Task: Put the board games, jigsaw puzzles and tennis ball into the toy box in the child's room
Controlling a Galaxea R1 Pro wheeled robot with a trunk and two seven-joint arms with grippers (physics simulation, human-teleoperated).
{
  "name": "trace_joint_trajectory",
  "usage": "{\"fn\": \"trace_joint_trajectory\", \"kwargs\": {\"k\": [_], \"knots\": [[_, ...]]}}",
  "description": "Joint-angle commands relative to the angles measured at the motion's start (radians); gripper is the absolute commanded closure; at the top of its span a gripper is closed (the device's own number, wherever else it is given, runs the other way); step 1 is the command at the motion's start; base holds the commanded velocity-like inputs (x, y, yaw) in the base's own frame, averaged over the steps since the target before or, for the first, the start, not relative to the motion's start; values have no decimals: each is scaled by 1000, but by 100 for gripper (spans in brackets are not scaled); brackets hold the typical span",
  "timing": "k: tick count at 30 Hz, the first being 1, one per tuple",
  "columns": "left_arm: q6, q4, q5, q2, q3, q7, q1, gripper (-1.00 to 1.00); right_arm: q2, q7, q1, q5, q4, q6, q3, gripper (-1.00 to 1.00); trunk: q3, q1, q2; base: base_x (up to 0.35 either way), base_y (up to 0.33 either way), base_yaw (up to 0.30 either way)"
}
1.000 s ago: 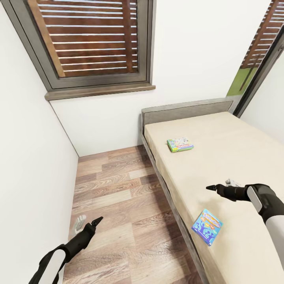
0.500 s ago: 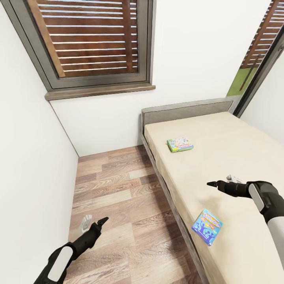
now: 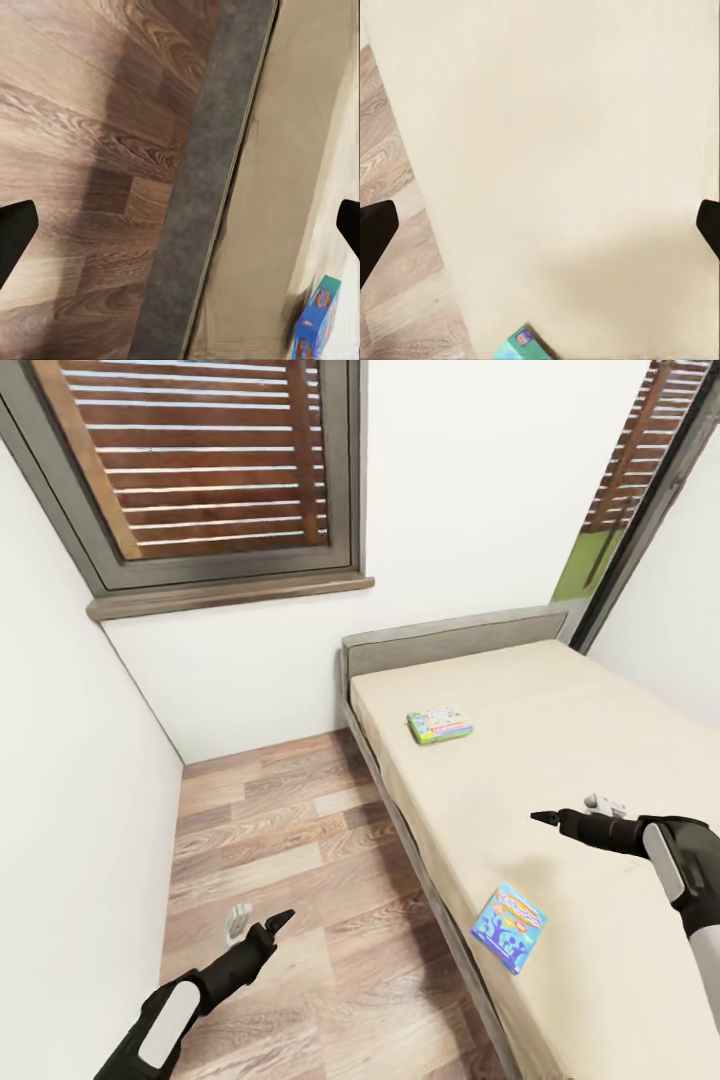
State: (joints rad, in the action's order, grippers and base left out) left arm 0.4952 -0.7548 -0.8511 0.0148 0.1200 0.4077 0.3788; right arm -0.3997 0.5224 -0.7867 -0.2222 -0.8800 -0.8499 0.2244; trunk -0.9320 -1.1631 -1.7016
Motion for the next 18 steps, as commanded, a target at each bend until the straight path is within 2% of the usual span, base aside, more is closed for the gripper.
{"fn": "trace_joint_trajectory", "kwargs": {"k": [1, 5, 18], "knots": [[8, 0, -6, 0, 2, 2, 0, -100, 0, 3, -1, 1, -1, -6, 2, -100, -1, 0, 0, 0, 0, -225], [6, 26, 1, 0, -35, 44, 18, -100, 1, 3, 25, 0, -61, -31, 29, -100, 0, 0, 0, 0, 0, -242], [-5, 59, 4, -3, -83, 94, 39, -100, 3, 2, 61, 1, -152, -73, 60, -100, 1, 0, 0, 0, 0, -268]]}}
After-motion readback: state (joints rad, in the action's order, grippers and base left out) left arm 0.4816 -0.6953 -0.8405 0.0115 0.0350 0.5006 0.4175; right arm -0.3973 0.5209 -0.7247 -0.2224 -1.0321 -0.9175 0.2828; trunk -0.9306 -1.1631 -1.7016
